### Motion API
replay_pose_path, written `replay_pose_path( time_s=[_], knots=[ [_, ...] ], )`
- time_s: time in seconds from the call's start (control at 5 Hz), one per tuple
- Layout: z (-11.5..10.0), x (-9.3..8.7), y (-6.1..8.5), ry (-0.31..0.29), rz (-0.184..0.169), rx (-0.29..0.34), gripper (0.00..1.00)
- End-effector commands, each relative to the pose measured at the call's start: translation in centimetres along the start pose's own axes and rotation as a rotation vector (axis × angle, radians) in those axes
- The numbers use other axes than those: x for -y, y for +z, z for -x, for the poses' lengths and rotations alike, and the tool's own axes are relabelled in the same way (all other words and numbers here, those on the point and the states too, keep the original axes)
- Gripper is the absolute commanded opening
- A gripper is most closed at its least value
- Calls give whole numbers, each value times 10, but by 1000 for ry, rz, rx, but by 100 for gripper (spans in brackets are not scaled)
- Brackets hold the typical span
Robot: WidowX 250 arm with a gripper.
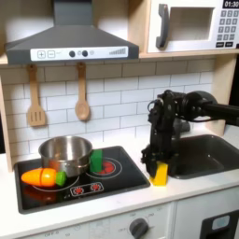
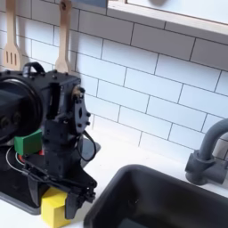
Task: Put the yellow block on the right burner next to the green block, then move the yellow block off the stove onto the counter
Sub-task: 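Put the yellow block on the right burner next to the green block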
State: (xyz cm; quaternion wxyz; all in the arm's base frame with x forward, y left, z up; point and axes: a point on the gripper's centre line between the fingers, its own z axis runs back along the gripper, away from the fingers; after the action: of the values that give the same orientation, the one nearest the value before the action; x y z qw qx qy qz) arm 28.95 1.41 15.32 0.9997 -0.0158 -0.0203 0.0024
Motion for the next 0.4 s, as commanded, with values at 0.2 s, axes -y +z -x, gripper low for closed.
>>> replay_pose_path(
  time_s=[0.2],
  knots=[
    [-7,-4,34,26,90,42,0]
  ],
)
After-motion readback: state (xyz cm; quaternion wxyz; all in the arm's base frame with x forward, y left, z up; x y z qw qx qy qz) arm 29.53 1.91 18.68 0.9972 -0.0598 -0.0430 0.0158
